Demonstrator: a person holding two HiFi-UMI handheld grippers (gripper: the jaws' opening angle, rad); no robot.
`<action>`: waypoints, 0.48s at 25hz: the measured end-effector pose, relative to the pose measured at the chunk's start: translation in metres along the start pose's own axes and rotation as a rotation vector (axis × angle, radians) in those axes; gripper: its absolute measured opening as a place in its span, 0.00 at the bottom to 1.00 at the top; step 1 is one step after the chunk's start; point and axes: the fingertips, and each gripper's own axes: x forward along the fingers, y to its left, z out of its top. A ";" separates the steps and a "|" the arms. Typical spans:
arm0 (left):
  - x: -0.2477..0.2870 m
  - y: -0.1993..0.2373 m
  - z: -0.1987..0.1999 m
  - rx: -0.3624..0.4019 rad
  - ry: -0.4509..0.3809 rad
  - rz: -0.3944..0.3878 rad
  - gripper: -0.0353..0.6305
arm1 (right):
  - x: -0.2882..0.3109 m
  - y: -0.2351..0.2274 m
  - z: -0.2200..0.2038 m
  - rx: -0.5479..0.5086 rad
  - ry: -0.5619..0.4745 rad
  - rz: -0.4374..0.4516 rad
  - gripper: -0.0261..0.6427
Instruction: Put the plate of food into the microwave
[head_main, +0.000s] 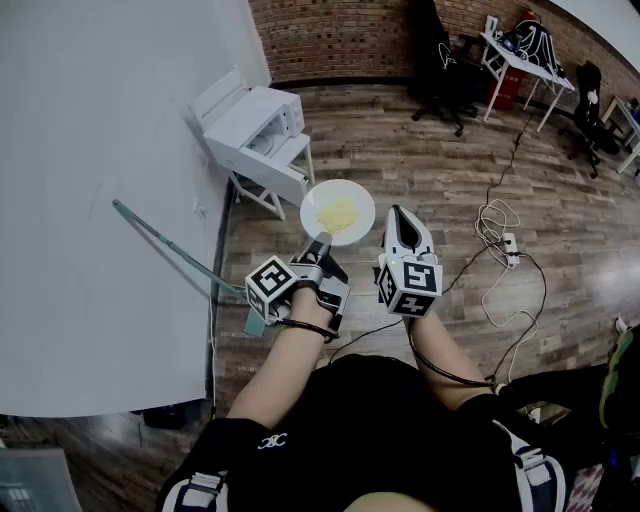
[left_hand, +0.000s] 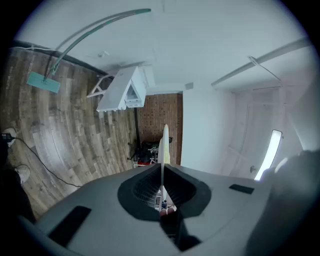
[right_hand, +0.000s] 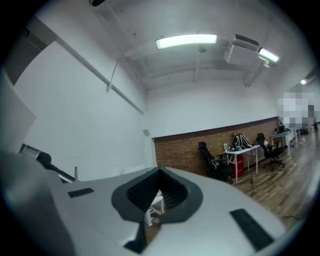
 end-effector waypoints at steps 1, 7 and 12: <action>-0.001 0.000 0.000 0.000 -0.001 -0.001 0.07 | -0.003 0.000 -0.001 0.005 -0.002 -0.002 0.05; 0.000 -0.002 0.002 0.016 -0.001 -0.019 0.07 | -0.017 0.002 -0.005 0.032 -0.026 -0.021 0.05; -0.001 -0.001 0.001 0.020 0.010 -0.025 0.07 | -0.023 0.004 -0.010 0.021 -0.022 -0.036 0.05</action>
